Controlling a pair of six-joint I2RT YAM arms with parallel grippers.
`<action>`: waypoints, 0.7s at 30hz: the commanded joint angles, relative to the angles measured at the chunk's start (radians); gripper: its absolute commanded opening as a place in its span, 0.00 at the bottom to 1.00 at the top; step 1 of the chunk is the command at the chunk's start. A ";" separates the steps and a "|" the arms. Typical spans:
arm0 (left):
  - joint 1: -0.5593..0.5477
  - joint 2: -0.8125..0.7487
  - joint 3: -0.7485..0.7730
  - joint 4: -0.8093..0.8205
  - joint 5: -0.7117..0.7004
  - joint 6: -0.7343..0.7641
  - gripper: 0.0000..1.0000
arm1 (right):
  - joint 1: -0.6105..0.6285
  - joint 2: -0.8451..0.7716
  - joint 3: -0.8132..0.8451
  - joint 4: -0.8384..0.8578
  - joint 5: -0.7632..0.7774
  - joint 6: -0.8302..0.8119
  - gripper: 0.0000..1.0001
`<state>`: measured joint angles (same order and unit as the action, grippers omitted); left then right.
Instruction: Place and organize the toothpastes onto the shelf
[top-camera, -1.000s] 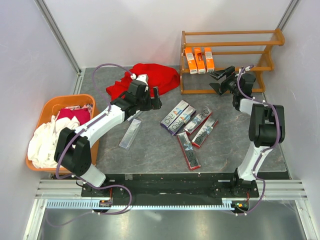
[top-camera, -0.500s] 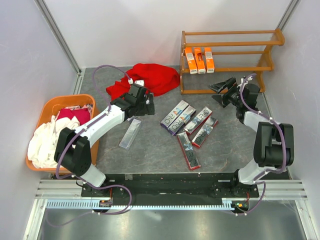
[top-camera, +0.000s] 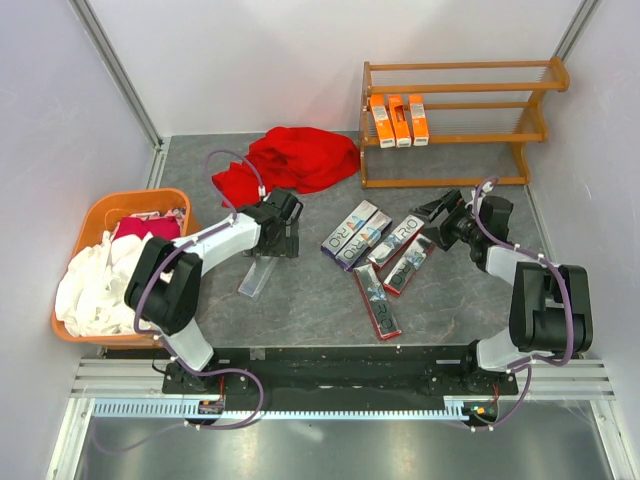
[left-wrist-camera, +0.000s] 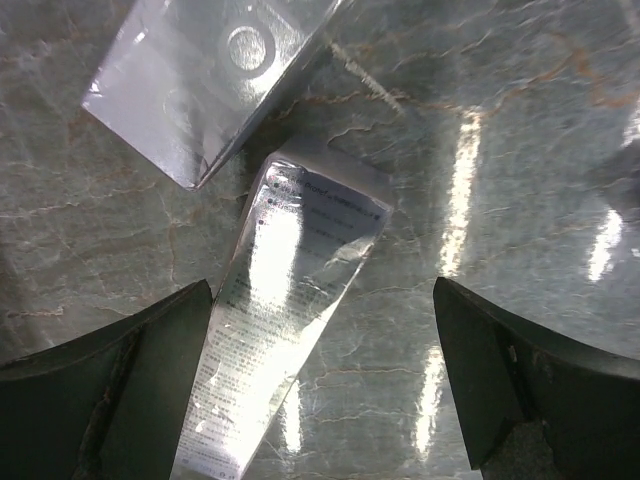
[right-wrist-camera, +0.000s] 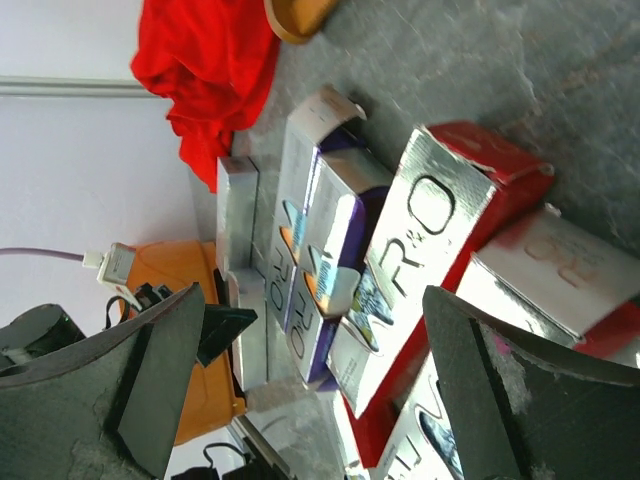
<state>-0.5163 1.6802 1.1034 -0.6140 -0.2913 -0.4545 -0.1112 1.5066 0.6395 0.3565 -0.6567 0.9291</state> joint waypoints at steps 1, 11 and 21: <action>0.002 0.041 -0.016 0.017 -0.034 0.002 1.00 | 0.008 -0.032 -0.015 0.015 -0.020 -0.039 0.98; 0.002 0.122 -0.008 0.065 -0.012 0.023 0.84 | 0.031 -0.040 -0.011 -0.014 -0.008 -0.056 0.98; 0.002 0.093 0.016 0.076 0.040 0.031 0.48 | 0.064 -0.065 0.023 -0.086 0.026 -0.104 0.98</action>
<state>-0.5182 1.7741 1.0981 -0.5659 -0.2794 -0.4427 -0.0662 1.4841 0.6266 0.3050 -0.6540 0.8749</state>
